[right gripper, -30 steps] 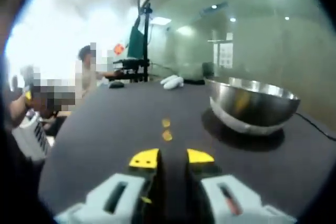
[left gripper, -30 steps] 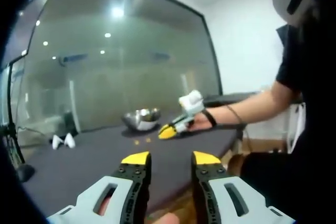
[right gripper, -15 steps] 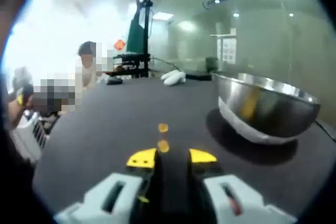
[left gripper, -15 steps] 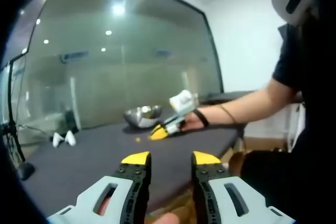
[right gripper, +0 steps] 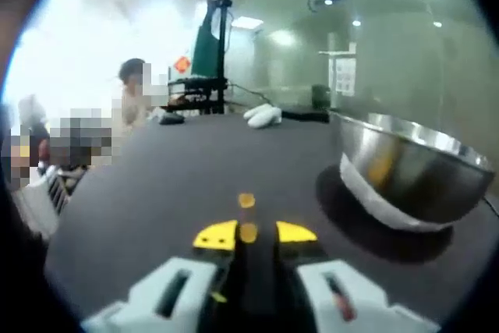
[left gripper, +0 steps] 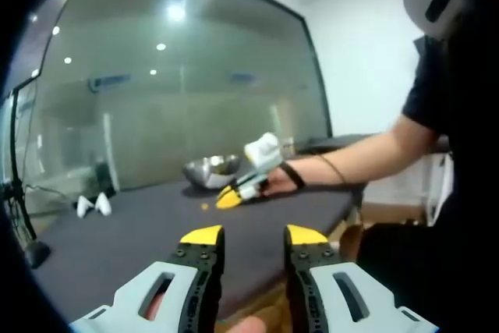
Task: Pick up the QQ candy scattered on the table and place it into the stainless steel bowl on the table
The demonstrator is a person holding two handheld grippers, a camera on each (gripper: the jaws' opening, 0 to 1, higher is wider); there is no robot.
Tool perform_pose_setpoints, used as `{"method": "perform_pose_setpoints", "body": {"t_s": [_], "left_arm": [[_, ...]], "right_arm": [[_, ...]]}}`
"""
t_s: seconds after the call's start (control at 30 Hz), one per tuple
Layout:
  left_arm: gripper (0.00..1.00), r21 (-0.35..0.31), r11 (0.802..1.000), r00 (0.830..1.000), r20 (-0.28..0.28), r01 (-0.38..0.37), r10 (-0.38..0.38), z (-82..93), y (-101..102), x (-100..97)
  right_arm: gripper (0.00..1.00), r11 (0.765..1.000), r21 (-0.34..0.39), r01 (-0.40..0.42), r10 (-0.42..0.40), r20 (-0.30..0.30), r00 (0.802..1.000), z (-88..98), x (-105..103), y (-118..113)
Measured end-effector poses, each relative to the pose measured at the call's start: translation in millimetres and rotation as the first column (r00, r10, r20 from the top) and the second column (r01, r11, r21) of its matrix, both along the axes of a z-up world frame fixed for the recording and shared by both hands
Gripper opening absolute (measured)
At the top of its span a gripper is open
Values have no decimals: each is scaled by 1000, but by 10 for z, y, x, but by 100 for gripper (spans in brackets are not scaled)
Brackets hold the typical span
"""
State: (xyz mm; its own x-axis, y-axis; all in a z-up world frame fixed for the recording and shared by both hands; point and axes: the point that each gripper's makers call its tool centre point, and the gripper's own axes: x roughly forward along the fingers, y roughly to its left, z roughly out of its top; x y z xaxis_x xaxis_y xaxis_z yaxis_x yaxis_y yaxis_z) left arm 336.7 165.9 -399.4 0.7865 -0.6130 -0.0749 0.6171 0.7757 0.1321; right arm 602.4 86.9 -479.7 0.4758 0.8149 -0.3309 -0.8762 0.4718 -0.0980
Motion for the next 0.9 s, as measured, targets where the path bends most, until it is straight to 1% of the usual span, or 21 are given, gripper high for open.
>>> {"method": "perform_pose_setpoints", "body": {"t_s": [0.1, 0.17, 0.27, 0.43, 0.63, 0.7, 0.73, 0.8, 0.9], "left_arm": [[32, 1, 1000, 1000, -1, 4, -4, -3, -7, -8], [32, 1, 1000, 1000, -3, 1, -1, -12, 2, -5], [32, 2, 1000, 1000, -7, -3, 3, -28, 20, 4], [32, -4, 1000, 1000, -4, -3, 3, -15, 17, 16], [32, 3, 1000, 1000, -5, 4, -4, -26, -5, 13], [32, 0, 1000, 1000, -3, 5, -5, -10, -10, 11], [32, -1, 1000, 1000, 1, 5, -5, 4, -12, 9], [32, -2, 1000, 1000, 4, 5, -5, 14, -15, 10], [32, -4, 1000, 1000, 3, 6, -6, 5, -20, 16]], "right_arm": [[11, 1000, -6, -14, 14, 10, 1000, -8, -5, 5], [10, 1000, 0, -19, 19, 1, 1000, -7, -32, 23], [9, 1000, 13, -12, 12, -17, 1000, -12, -28, 33], [9, 1000, 18, -6, 7, -18, 1000, -6, -49, 48], [9, 1000, 11, 6, -5, -16, 1000, 7, -74, 59], [9, 1000, 7, 11, -11, 1, 1000, 32, -85, 52], [9, 1000, 16, 14, -14, 18, 1000, 69, -94, 52], [9, 999, 37, 11, -12, 22, 1000, 105, -120, 48], [9, 998, 57, 19, -22, 57, 998, 172, -154, -1]]}}
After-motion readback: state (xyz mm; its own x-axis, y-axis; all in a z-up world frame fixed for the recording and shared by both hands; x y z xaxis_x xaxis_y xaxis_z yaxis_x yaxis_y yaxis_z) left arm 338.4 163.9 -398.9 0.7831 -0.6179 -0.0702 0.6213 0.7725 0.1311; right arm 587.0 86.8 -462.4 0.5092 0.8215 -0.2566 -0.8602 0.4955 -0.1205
